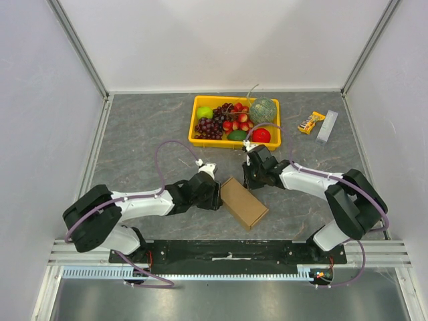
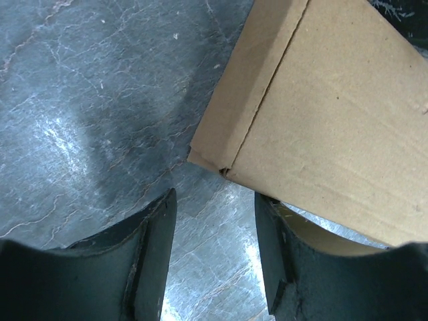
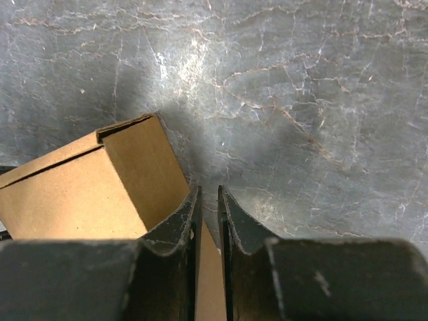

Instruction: Fold the paper box

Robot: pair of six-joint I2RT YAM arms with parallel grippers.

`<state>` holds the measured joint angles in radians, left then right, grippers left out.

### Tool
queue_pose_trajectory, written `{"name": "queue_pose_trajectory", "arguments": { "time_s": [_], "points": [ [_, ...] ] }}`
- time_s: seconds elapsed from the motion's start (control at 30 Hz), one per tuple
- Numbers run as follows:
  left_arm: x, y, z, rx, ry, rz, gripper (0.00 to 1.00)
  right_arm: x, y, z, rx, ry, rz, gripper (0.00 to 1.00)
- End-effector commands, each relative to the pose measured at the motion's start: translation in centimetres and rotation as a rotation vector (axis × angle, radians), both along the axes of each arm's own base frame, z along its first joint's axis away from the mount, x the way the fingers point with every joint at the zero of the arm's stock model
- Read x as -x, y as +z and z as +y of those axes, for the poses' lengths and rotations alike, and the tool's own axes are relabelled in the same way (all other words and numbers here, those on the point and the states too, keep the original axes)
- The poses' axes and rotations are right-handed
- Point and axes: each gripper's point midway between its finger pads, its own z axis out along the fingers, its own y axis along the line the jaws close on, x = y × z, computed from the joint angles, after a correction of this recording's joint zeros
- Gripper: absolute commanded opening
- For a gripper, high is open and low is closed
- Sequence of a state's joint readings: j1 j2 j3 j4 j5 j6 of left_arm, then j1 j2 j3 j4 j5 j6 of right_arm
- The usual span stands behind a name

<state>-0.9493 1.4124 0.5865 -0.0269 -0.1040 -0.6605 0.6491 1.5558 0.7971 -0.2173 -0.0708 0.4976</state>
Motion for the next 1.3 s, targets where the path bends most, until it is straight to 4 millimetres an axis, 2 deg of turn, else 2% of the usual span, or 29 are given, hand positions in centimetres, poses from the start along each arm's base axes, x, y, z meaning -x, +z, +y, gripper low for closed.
{"name": "queue_pose_trajectory", "arguments": {
  "time_s": [0.0, 0.13, 0.37, 0.5, 0.53, 0.57, 0.67, 0.73, 0.97, 1.27],
  "points": [
    [-0.5, -0.9, -0.3, -0.032, -0.009, -0.001, 0.58, 1.7, 0.9, 1.8, -0.107, 0.045, 0.044, 0.22],
    [-0.7, -0.5, -0.3, -0.037, 0.004, -0.004, 0.58, 1.6, 1.1, 1.0, -0.087, 0.016, 0.024, 0.22],
    [0.9, -0.6, 2.7, -0.090, 0.041, 0.025, 0.55, 0.6, 1.9, -1.1, -0.009, -0.058, -0.047, 0.22],
    [1.5, -0.6, 4.2, -0.098, 0.088, 0.035, 0.40, 0.0, 2.1, -1.5, 0.016, -0.065, -0.078, 0.22],
    [1.5, -0.6, 4.3, -0.098, 0.100, 0.035, 0.32, -0.1, 2.1, -1.5, 0.021, -0.058, -0.084, 0.22],
    [1.4, -0.6, 4.5, -0.102, 0.106, 0.036, 0.28, -0.1, 1.9, -1.6, 0.032, -0.052, -0.083, 0.21],
    [1.0, -0.9, 4.4, -0.132, 0.119, 0.046, 0.02, -0.2, 1.5, -1.6, 0.053, -0.025, -0.085, 0.19],
    [0.2, -0.7, 3.9, -0.145, 0.139, 0.044, 0.02, -0.2, 1.3, -1.5, 0.055, -0.003, -0.085, 0.16],
    [-1.3, -2.0, 2.3, -0.163, 0.149, 0.090, 0.02, 0.5, 0.9, 0.0, -0.001, 0.087, -0.056, 0.10],
    [-2.8, -3.5, 0.8, -0.211, 0.137, 0.102, 0.02, 0.8, 0.2, 1.9, -0.066, 0.164, -0.021, 0.08]
  ]
}}
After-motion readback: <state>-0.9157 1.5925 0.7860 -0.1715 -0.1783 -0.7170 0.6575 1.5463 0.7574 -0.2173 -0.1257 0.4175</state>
